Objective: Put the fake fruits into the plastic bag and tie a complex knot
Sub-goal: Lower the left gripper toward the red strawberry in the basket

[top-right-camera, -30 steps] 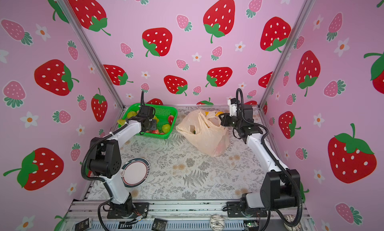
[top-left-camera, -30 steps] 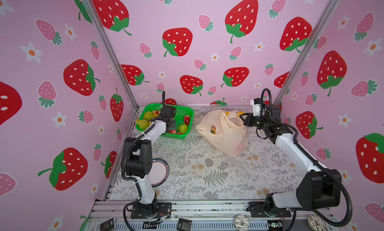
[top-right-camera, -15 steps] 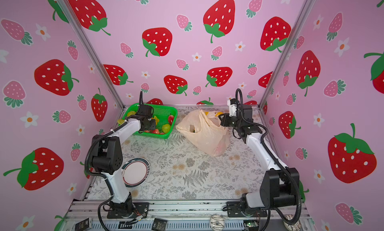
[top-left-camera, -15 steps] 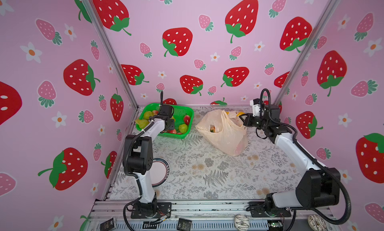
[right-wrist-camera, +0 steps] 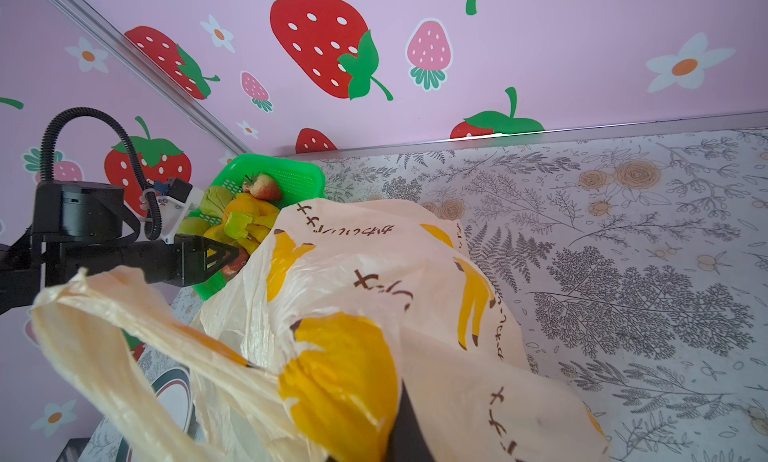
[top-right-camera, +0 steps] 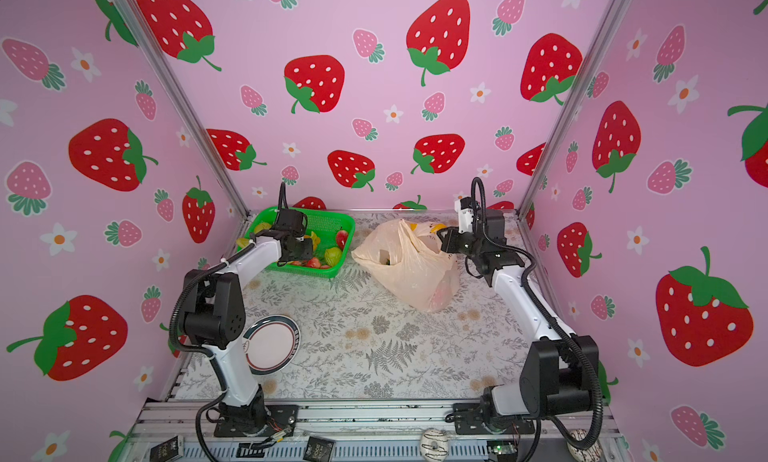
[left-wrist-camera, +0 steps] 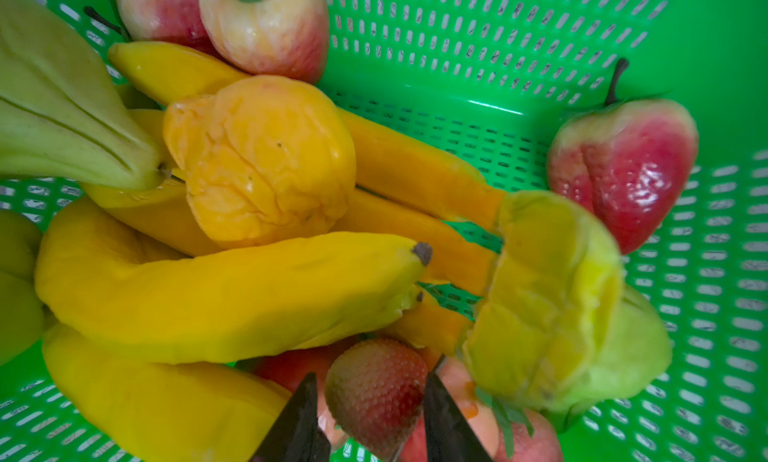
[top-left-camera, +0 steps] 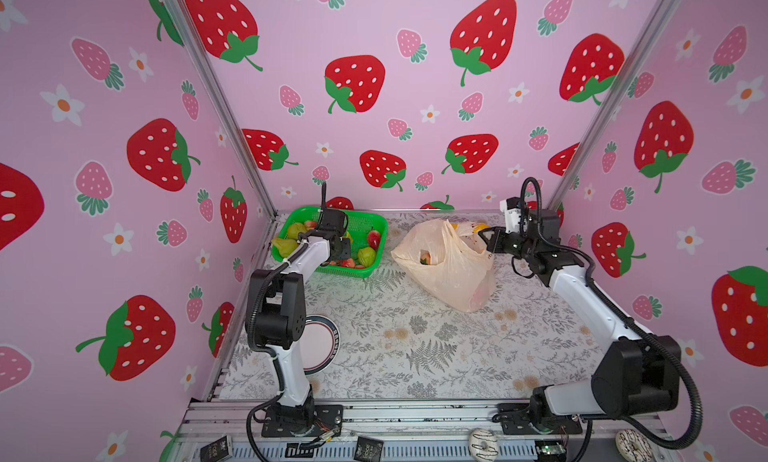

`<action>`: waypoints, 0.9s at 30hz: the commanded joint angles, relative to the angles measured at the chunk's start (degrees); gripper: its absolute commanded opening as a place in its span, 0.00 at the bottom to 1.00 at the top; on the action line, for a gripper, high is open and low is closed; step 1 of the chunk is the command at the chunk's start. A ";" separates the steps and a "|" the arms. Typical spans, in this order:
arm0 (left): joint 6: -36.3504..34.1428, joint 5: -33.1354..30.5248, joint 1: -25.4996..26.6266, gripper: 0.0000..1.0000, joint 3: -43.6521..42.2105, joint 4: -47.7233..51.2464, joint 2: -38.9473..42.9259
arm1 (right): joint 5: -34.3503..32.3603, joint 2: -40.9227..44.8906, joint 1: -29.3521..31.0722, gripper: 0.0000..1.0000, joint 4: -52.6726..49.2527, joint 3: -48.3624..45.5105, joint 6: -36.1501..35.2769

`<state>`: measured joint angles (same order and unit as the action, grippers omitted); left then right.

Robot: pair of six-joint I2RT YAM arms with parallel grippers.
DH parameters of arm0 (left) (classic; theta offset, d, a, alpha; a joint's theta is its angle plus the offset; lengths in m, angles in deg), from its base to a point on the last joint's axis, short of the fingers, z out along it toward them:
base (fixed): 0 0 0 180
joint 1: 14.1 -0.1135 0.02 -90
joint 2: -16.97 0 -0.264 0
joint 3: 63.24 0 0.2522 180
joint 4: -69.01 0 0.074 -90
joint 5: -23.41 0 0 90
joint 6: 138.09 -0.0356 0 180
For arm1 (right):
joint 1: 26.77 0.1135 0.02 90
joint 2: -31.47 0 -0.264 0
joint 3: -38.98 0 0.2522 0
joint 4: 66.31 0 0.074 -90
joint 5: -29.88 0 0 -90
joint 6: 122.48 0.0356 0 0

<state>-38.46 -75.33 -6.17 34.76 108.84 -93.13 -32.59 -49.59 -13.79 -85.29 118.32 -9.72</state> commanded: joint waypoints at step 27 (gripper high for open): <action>-4.44 -5.17 3.46 0.49 8.84 7.53 -7.93 | 0.37 -0.71 0.09 0.08 0.20 -0.72 -0.61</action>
<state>-42.76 -80.07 -2.79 41.04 113.47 -100.26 -32.57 -49.81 -13.79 -85.29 118.26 -9.72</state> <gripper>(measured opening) 0.490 0.076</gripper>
